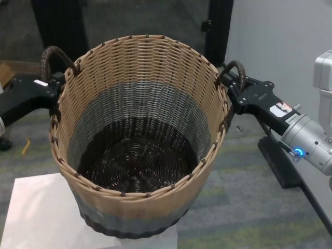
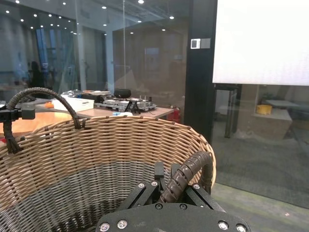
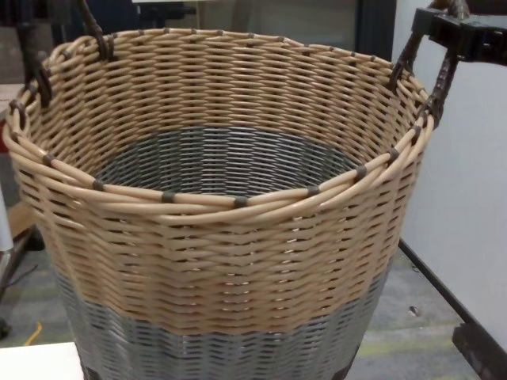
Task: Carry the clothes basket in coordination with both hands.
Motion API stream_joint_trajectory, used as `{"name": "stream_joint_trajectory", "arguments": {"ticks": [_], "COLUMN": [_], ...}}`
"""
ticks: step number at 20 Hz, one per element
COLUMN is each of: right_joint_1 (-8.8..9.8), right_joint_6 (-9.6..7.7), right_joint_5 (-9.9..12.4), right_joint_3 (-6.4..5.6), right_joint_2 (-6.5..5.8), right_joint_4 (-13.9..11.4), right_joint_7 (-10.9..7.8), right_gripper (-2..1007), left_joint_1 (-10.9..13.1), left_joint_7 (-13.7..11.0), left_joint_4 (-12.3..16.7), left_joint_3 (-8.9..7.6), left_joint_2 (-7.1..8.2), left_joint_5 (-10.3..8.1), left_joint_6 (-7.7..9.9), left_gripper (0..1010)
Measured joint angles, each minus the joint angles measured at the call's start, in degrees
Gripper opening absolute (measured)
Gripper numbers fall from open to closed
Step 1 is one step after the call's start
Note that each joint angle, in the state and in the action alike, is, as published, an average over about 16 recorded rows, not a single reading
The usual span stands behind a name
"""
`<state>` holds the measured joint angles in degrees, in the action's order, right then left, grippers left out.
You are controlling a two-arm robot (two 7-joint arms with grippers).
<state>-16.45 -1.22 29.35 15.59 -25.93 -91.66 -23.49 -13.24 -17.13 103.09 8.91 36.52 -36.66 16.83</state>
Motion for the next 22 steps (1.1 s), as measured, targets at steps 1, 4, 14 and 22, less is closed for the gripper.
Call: {"name": "stream_joint_trajectory", "arguments": {"ticks": [1, 4, 14, 22], "right_joint_1": [0.0, 0.0, -0.72, -3.59], "right_joint_6": [0.0, 0.0, -0.64, -1.77], "right_joint_5": [0.0, 0.0, 0.3, 0.3], "right_joint_3": [0.0, 0.0, 0.9, 4.22], "right_joint_2": [0.0, 0.0, 0.19, 1.29], "right_joint_4": [0.0, 0.0, 0.2, 2.6], "right_joint_7": [0.0, 0.0, -0.84, -2.48], "right_gripper": [93, 93, 93, 93], "left_joint_1": [0.0, 0.0, 0.2, 0.8], "left_joint_7": [0.0, 0.0, -0.1, -0.4], "left_joint_4": [0.0, 0.0, -0.2, -2.2], "left_joint_3": [0.0, 0.0, -0.05, -0.16], "left_joint_2": [0.0, 0.0, 0.43, 1.26], "left_joint_5": [0.0, 0.0, 0.12, 1.8], "left_joint_6": [0.0, 0.0, -0.85, -3.58], "left_gripper": [0, 0, 0, 0]}}
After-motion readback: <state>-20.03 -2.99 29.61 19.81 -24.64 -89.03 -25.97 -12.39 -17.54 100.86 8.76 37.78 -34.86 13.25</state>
